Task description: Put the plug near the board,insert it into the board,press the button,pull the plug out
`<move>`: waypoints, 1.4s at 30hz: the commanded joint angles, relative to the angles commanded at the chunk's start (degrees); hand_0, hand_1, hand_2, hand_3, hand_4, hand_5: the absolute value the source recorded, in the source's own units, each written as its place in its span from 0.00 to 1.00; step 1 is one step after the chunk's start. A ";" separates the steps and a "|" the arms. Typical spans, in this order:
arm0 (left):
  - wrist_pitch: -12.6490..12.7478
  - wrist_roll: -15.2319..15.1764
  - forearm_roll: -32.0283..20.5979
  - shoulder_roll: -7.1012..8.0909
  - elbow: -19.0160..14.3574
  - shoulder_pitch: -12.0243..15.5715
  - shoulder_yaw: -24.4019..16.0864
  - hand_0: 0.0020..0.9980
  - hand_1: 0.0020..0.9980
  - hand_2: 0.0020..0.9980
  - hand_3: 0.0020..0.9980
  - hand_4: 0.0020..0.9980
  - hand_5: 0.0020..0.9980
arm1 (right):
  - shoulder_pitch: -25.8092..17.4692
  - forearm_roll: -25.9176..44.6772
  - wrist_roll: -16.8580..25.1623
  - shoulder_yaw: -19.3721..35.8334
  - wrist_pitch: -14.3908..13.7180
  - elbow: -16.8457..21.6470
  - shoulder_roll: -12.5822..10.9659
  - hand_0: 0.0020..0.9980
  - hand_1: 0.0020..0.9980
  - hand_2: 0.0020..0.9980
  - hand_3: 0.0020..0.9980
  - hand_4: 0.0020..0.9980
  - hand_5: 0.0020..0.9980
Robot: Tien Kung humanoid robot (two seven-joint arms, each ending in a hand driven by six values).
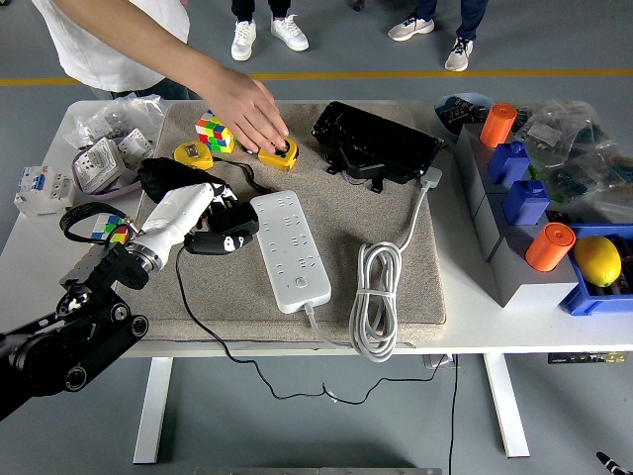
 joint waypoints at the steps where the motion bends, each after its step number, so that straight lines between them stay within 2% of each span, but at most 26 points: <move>1: -0.03 -0.05 -0.07 0.05 0.39 0.06 0.00 0.24 0.37 0.39 0.52 0.75 0.09 | 0.00 0.00 0.00 -0.05 0.00 0.01 -0.02 0.61 0.63 0.63 0.55 1.00 0.45; 4: -0.14 -0.39 -0.34 0.09 1.53 0.23 -0.03 0.24 0.37 0.39 0.52 0.75 0.09 | -0.01 0.02 0.01 -0.20 0.01 0.04 -0.08 0.61 0.63 0.63 0.55 1.00 0.45; 5: -0.14 -0.53 -0.39 0.13 1.86 0.28 -0.08 0.26 0.43 0.45 0.53 0.75 0.10 | 0.03 0.03 0.01 -0.24 0.02 0.06 -0.12 0.61 0.63 0.63 0.55 1.00 0.45; 10: -0.14 -0.71 -0.34 0.13 3.02 0.27 0.20 0.26 0.43 0.45 0.53 0.75 0.10 | -0.04 0.00 0.01 -0.17 0.02 0.07 -0.16 0.61 0.63 0.63 0.55 1.00 0.45; 11: -0.27 -0.68 -0.35 0.13 3.35 0.28 0.23 0.32 0.47 0.49 0.55 0.76 0.11 | -0.04 0.03 0.00 -0.19 0.03 0.06 -0.16 0.61 0.63 0.63 0.55 1.00 0.45; 22: -1.34 -0.56 -0.70 -0.07 4.81 0.76 0.03 0.35 0.48 0.50 0.55 0.77 0.11 | -0.27 -0.09 0.01 0.07 0.04 0.20 -0.04 0.61 0.63 0.63 0.55 1.00 0.45; 23: -1.51 -0.47 -0.65 -0.09 4.77 0.84 -0.09 0.39 0.51 0.53 0.56 0.82 0.19 | -0.30 -0.11 0.00 0.09 0.04 0.20 -0.02 0.61 0.63 0.63 0.55 1.00 0.45; 34: -2.65 0.22 0.05 -0.06 4.99 1.09 -0.97 0.43 0.55 0.55 0.57 0.86 0.23 | -0.17 -0.13 0.00 0.57 0.05 0.21 0.18 0.61 0.63 0.63 0.55 1.00 0.45; 35: -2.67 0.18 0.03 -0.04 4.95 1.14 -1.07 0.49 0.62 0.60 0.60 1.00 0.37 | -0.17 -0.12 0.00 0.58 0.06 0.20 0.18 0.61 0.63 0.63 0.55 1.00 0.45; 40: -3.13 0.16 0.16 0.13 4.55 1.32 -1.88 0.49 0.62 0.60 0.60 1.00 0.37 | -0.23 -0.16 0.00 0.61 0.08 0.19 0.22 0.61 0.63 0.63 0.55 1.00 0.45; 41: -3.21 0.14 0.25 0.16 4.51 1.43 -2.13 0.51 0.64 0.63 0.65 1.00 0.44 | -0.21 -0.13 0.00 0.58 0.09 0.21 0.23 0.61 0.63 0.63 0.55 1.00 0.45; 42: -3.24 0.10 0.27 0.18 4.49 1.49 -2.23 0.51 0.64 0.63 0.65 1.00 0.44 | -0.21 -0.12 0.00 0.54 0.09 0.21 0.23 0.61 0.63 0.63 0.55 1.00 0.45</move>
